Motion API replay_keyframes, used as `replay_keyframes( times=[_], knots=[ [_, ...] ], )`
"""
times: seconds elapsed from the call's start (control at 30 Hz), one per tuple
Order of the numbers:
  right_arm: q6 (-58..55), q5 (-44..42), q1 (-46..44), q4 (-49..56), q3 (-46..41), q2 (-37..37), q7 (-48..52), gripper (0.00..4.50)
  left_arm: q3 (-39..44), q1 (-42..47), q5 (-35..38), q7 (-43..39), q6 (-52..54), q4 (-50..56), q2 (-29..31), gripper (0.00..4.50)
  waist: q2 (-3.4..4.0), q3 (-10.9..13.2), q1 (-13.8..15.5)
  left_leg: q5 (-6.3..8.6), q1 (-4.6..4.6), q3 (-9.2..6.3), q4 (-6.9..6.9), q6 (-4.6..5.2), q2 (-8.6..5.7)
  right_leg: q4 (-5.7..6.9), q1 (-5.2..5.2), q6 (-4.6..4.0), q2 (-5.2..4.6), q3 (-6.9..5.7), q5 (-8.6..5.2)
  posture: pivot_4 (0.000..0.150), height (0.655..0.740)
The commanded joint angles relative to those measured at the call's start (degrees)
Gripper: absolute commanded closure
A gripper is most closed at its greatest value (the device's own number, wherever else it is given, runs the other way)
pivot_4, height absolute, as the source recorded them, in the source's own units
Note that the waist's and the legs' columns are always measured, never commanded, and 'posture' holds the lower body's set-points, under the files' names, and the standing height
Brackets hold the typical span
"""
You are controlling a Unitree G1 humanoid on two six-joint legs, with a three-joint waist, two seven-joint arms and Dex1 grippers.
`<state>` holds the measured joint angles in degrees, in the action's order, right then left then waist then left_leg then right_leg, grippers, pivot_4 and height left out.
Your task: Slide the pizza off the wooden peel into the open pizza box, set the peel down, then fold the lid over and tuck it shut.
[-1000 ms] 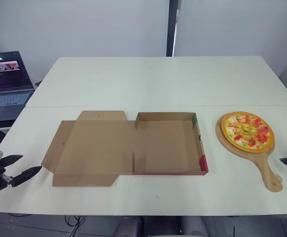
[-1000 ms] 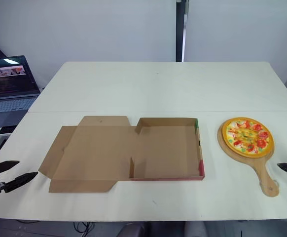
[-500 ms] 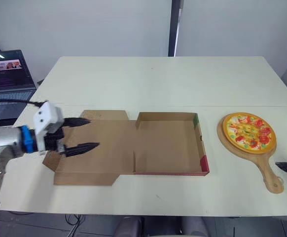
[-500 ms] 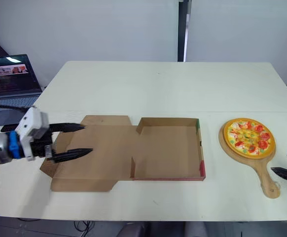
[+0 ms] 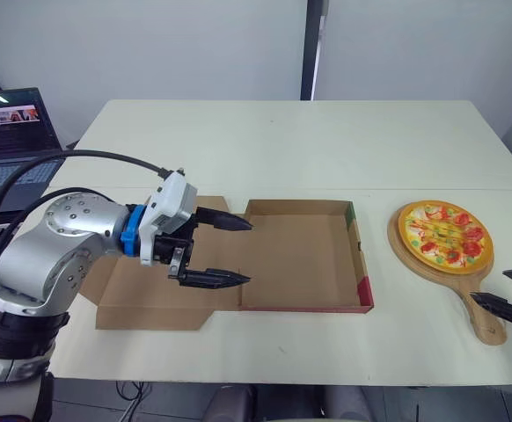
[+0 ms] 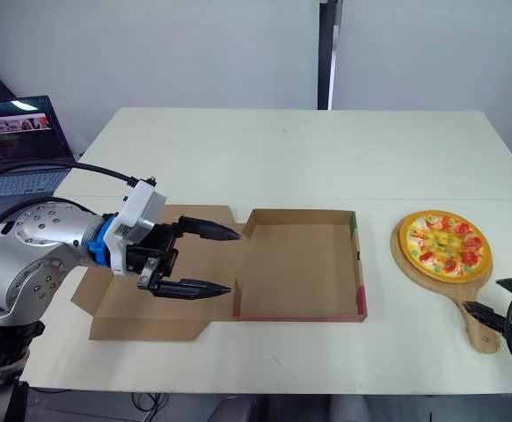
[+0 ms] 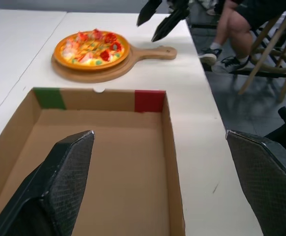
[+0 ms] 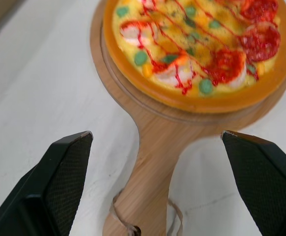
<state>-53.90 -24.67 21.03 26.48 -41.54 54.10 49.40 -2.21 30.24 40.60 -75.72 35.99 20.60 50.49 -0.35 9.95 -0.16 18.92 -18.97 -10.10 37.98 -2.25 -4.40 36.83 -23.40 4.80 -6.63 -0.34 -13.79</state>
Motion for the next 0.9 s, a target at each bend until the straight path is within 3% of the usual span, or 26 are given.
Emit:
replay_keyframes(
  times=[0.03, 0.37, 0.9],
  knots=[
    [-4.8, -0.8, -1.6, 4.1, -0.1, 0.2, -3.3, 0.00, -0.9, 1.9, 1.2, -0.9, 0.4, 1.7, -0.9, 0.04, -0.01, 0.0, 0.0, 0.00, 0.00, 0.00, 0.00, 0.00, 0.00, 0.00, 0.00, 0.00, 0.00, 0.00, 0.00, 0.150, 0.7400],
    [-14.8, -0.8, -8.7, 4.3, 7.6, -3.3, -13.6, 0.00, -2.6, 3.0, 0.9, 0.2, 1.4, 3.7, -2.3, 0.04, -0.28, 0.2, 0.1, -0.02, -0.01, -0.04, 0.01, -0.03, 0.00, 0.00, 0.01, -0.01, 0.02, 0.01, 0.00, 0.150, 0.7400],
    [-9.3, -0.2, -9.6, -6.5, 13.9, -2.8, -12.5, 0.00, -2.5, 2.0, 1.2, 1.9, 2.2, 5.4, -3.7, 0.04, -0.43, 0.2, 0.1, -0.01, 0.02, -0.03, 0.02, -0.01, 0.01, -0.02, 0.04, 0.00, 0.04, 0.00, 0.00, 0.150, 0.7400]
  ],
)
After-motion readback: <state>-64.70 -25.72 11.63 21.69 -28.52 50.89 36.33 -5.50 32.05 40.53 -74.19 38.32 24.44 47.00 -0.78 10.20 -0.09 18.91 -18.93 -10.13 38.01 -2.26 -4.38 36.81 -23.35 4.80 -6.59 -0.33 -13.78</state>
